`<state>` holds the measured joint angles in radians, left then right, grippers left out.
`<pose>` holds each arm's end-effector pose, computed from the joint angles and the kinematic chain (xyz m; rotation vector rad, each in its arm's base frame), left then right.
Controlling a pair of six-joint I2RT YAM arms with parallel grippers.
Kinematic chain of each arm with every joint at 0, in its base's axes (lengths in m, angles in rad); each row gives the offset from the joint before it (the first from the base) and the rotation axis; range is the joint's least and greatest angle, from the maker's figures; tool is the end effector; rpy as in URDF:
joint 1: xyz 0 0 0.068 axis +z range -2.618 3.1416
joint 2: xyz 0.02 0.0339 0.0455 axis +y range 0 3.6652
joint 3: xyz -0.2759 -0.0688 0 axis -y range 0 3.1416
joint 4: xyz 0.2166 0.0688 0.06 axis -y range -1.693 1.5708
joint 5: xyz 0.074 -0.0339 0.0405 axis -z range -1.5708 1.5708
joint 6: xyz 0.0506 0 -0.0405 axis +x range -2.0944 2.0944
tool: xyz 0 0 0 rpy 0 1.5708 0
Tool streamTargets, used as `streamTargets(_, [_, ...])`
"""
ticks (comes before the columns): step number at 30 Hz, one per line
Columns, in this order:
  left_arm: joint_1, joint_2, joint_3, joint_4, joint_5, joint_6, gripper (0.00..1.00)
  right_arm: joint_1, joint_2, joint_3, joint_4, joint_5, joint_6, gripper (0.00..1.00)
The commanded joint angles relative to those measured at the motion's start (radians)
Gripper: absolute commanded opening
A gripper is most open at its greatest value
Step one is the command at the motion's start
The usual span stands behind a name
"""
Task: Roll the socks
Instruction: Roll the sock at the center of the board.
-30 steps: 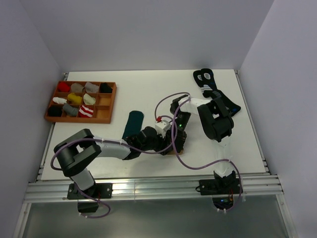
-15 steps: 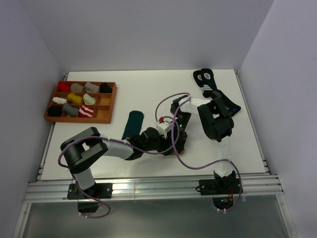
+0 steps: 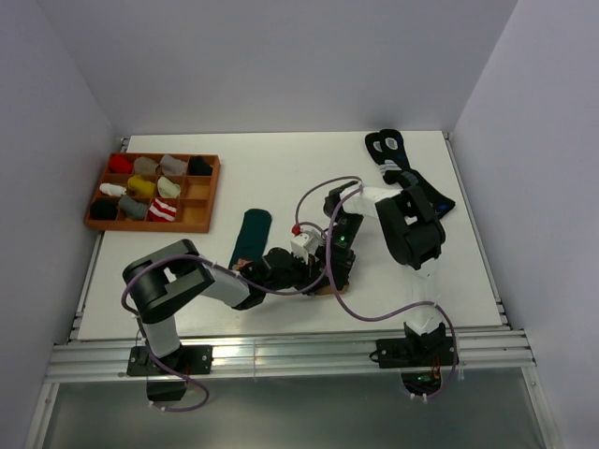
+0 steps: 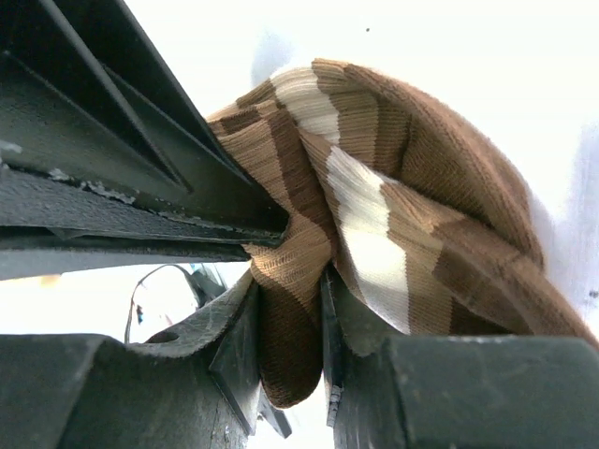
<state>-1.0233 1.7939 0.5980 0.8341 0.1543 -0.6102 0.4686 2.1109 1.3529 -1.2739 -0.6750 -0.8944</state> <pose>0.1663 -0.2877 0.1591 0.5490 2.0647 -1.1871 0.2622 0.1682 0.1431 1.4999 -2.1956 -1.0404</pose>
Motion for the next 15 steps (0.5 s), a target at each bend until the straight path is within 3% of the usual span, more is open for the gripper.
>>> streamTargets(1, [-0.014, 0.042, -0.047, -0.032, 0.030, -0.034, 0.00, -0.004, -0.060, -0.031, 0.149, 0.020, 0.038, 0.19])
streamTargets(3, [-0.015, 0.045, -0.062, -0.026, 0.027, -0.048, 0.00, -0.005, -0.103, -0.054, 0.198, 0.026, 0.070, 0.31])
streamTargets(6, [-0.015, 0.058, -0.089, 0.009, 0.024, -0.072, 0.00, -0.010, -0.170, -0.092, 0.249, 0.035, 0.109, 0.40])
streamTargets(15, [-0.017, 0.101, -0.121, 0.069, 0.008, -0.128, 0.00, -0.053, -0.347, -0.147, 0.268, 0.008, 0.126, 0.50])
